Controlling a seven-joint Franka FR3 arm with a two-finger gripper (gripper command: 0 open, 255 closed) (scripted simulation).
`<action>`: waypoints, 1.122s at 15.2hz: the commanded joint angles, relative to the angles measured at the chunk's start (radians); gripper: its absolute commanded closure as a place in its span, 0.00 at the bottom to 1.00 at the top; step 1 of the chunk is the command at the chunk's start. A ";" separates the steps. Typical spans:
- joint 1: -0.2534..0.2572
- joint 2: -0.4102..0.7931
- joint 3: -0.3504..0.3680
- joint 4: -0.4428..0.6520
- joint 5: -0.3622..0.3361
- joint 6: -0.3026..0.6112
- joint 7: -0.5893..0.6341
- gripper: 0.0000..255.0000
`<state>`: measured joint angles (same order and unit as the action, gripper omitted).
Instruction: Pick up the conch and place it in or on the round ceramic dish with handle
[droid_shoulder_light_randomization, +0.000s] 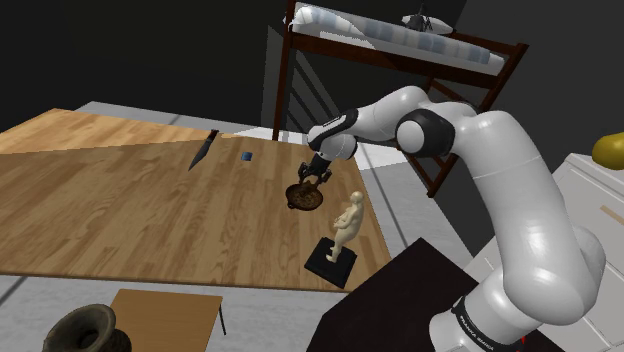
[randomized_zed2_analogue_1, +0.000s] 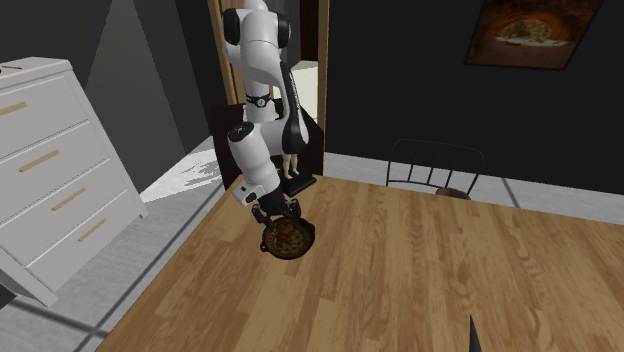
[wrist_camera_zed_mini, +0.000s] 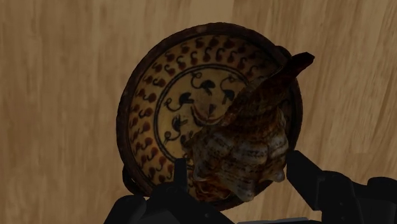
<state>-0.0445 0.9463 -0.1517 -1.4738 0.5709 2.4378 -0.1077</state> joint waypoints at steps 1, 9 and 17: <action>0.000 0.000 0.000 0.000 0.000 0.000 0.000 0.00; 0.001 -0.088 -0.019 -0.053 -0.014 -0.039 0.003 0.00; 0.001 -0.110 -0.024 -0.065 -0.018 -0.050 0.004 0.00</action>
<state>-0.0432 0.8364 -0.1760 -1.5383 0.5526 2.3878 -0.1038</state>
